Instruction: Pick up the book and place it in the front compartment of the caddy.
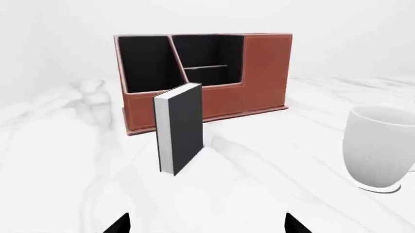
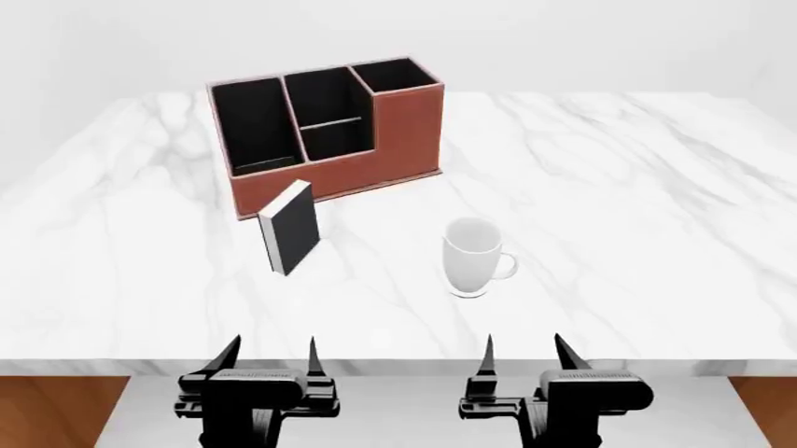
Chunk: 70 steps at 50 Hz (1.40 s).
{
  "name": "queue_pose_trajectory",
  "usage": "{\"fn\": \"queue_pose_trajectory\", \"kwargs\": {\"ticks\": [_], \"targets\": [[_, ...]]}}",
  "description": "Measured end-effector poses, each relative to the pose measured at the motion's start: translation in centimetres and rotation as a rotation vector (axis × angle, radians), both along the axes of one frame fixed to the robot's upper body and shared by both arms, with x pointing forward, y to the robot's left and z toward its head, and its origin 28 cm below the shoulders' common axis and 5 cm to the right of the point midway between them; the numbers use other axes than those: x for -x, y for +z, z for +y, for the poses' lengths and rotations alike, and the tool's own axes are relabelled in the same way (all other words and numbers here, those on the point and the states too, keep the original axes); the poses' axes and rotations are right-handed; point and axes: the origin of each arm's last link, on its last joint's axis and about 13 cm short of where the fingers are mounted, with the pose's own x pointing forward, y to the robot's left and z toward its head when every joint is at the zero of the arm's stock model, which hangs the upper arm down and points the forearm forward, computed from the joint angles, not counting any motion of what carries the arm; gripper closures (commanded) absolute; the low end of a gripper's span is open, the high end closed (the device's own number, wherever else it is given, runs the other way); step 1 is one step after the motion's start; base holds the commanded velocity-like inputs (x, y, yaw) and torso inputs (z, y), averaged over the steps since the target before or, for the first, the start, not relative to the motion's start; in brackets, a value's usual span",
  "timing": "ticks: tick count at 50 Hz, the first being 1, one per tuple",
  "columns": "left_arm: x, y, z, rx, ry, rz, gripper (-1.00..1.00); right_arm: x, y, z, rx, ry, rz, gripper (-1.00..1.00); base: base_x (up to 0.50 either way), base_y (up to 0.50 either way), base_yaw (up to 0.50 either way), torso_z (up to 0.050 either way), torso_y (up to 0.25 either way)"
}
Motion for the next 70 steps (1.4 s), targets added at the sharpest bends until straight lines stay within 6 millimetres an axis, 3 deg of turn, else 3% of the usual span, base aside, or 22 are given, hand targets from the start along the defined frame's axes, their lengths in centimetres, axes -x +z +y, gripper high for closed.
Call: {"fn": "queue_pose_trajectory", "kwargs": {"ticks": [17,38,52,56,64,70], "targets": [[0.0,-0.2,0.1,-0.007,0.000,0.006,-1.00,0.2,-0.1,0.1,-0.010,0.006,0.008,-1.00,0.00,0.12,0.00,0.000,0.000],[0.1,-0.2,0.2,-0.015,0.002,0.007,-1.00,0.3,-0.1,0.2,-0.027,0.025,0.030,-1.00,0.00,-0.28,0.00,0.000,0.000],[0.0,0.2,0.1,-0.008,-0.001,0.010,-1.00,0.1,0.3,0.1,-0.023,0.021,0.049,-1.00,0.00,0.00,0.00,0.000,0.000],[-0.5,2.1,0.4,0.002,-0.001,0.012,-1.00,-0.5,2.3,0.0,-0.030,0.020,0.053,-1.00,0.00,0.00,0.00,0.000,0.000],[-3.2,11.5,1.9,0.004,-0.014,-0.049,-1.00,-4.0,10.5,-0.3,-0.084,0.017,0.008,-1.00,0.00,0.00,0.00,0.000,0.000],[-3.2,15.6,2.5,-0.030,-0.039,-0.078,-1.00,-5.0,14.4,-0.3,-0.096,0.045,-0.020,-1.00,0.20,0.00,0.00,0.000,0.000]]}}
